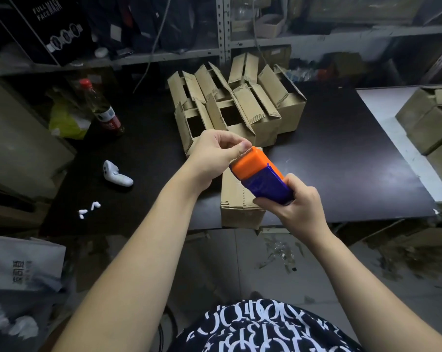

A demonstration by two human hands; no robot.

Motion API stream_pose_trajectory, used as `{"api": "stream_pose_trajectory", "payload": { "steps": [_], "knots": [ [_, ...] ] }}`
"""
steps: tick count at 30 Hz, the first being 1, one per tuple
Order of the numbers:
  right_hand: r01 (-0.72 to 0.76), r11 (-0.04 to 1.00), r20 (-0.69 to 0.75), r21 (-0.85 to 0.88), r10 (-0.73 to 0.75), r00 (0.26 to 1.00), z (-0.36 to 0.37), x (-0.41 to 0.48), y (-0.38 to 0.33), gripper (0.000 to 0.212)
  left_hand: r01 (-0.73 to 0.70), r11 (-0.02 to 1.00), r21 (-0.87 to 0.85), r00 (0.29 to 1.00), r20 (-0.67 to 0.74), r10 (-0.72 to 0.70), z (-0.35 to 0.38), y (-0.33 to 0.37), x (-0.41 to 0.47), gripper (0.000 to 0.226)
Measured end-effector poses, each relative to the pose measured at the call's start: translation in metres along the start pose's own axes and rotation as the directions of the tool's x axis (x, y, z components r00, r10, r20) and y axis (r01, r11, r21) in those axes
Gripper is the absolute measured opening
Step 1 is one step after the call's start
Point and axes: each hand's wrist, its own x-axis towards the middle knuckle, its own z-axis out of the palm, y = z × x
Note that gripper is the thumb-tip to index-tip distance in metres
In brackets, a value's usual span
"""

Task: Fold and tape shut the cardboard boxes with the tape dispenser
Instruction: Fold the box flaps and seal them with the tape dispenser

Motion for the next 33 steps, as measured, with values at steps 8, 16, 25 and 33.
{"api": "stream_pose_trajectory", "payload": {
  "steps": [8,16,25,33],
  "knots": [
    [0.056,0.997,-0.029,-0.058,-0.058,0.998,-0.001,-0.001,0.014,0.048,-0.085,0.995,0.050,0.991,-0.098,0.089,0.018,-0.004,-0.001,0.003],
    [0.065,0.984,-0.047,-0.166,-0.074,0.996,-0.001,-0.010,0.045,0.061,-0.085,0.996,0.032,0.981,-0.170,0.090,0.020,-0.006,-0.003,0.009],
    [-0.188,0.971,-0.061,-0.147,0.181,0.982,-0.008,-0.025,0.052,0.041,-0.255,0.949,0.186,0.934,-0.207,0.291,-0.010,0.023,0.008,0.011],
    [-0.314,0.941,-0.093,-0.124,0.304,0.948,-0.009,-0.025,0.054,0.036,-0.530,0.795,0.295,0.827,-0.025,0.561,0.010,0.020,0.002,0.008]
  ]
}}
